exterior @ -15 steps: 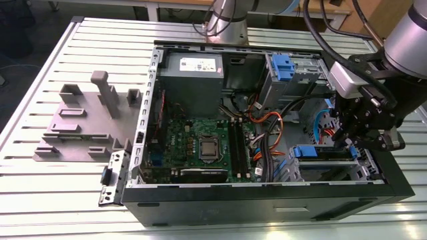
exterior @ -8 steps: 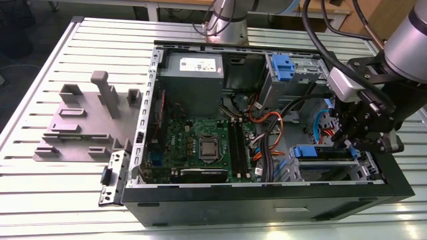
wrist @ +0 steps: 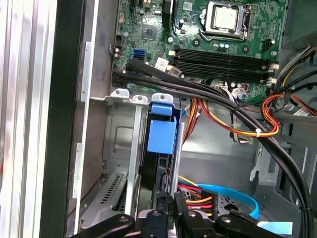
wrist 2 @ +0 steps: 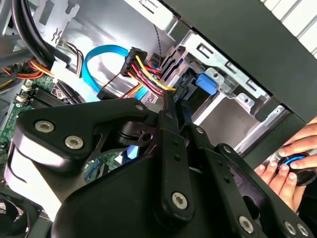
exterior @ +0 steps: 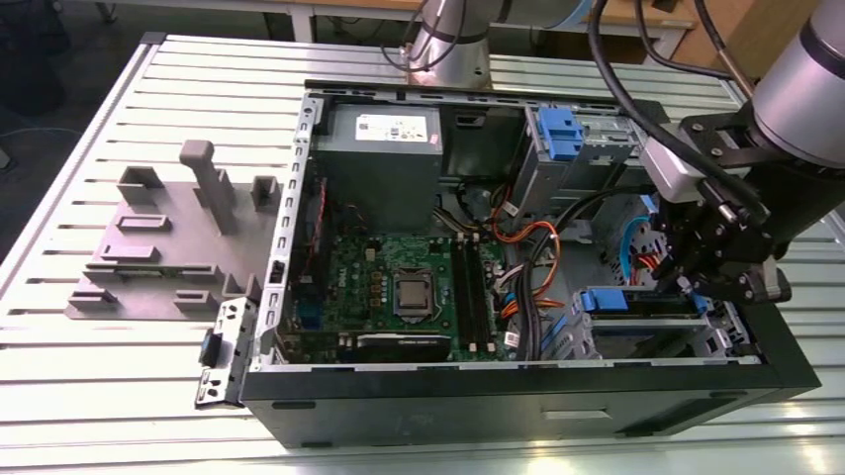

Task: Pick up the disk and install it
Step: 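Insert the first disk wire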

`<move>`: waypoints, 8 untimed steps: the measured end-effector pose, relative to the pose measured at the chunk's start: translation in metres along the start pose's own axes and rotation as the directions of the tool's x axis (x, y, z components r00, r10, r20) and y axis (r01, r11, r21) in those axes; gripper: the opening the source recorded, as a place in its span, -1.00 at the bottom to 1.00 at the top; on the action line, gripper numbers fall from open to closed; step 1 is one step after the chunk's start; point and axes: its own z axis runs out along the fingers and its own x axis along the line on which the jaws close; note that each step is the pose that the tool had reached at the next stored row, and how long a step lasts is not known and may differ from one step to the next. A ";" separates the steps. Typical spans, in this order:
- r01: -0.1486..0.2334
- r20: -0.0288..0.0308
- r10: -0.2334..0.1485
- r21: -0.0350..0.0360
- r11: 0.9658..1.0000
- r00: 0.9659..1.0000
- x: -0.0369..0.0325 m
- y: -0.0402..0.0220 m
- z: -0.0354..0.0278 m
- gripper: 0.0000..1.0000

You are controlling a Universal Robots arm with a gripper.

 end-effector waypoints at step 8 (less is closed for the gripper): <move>-0.017 -0.001 0.017 0.007 1.000 1.000 0.0015 0.0022 -0.0003 -0.65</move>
